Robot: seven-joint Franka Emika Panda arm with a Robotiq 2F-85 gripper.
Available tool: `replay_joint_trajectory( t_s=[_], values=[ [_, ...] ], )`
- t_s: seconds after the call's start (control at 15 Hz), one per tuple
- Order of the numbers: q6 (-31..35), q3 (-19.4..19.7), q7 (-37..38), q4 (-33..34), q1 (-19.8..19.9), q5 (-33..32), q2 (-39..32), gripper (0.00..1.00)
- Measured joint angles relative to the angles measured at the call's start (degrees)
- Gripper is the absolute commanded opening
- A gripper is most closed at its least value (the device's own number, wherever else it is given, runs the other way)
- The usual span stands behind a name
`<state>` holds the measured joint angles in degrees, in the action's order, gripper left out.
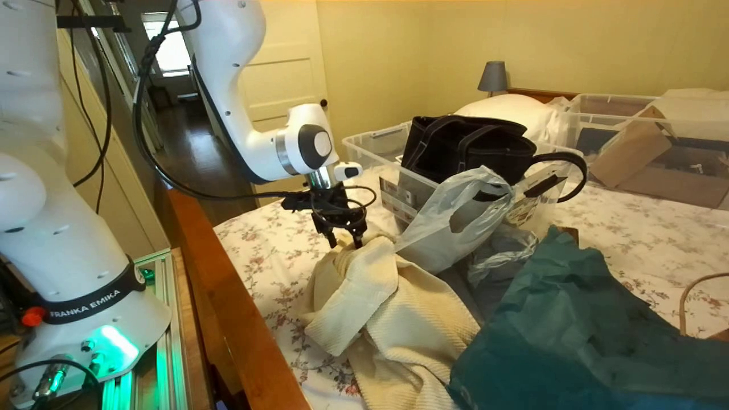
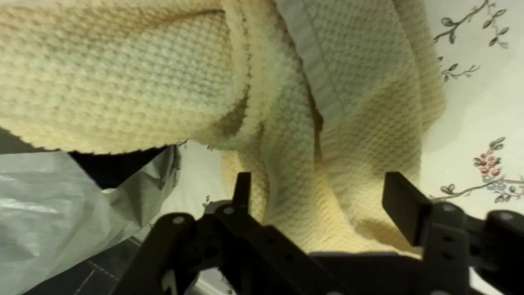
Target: Move the towel on the bed to the right.
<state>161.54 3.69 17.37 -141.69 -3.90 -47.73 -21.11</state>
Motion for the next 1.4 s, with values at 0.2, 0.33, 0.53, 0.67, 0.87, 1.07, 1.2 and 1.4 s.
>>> replay_joint_trajectory(
  t_s=[0.2, 0.33, 0.53, 0.67, 0.87, 1.07, 1.2, 1.4],
  values=[
    [1.98, -1.88, -3.53, 1.43, 1.68, 1.89, -4.37, 1.00],
    [3.08, -2.13, -3.94, 2.85, 2.04, 1.90, -6.83, 1.00],
    [3.97, -1.67, -3.85, 5.39, 1.95, 1.80, -9.96, 0.74],
    [4.14, -1.44, -3.85, 6.69, 1.95, 1.80, -11.72, 0.59],
    [4.14, -1.39, -3.77, 7.96, 1.95, 1.80, -13.68, 0.39],
    [4.07, -0.99, -2.24, 8.57, 1.80, 1.81, -13.82, 0.18],
    [4.01, 0.19, -0.17, 8.52, 0.95, 1.74, -12.66, 0.05],
    [3.32, -0.05, 1.50, 6.80, 0.85, 2.86, -7.78, 0.04]
  ],
)
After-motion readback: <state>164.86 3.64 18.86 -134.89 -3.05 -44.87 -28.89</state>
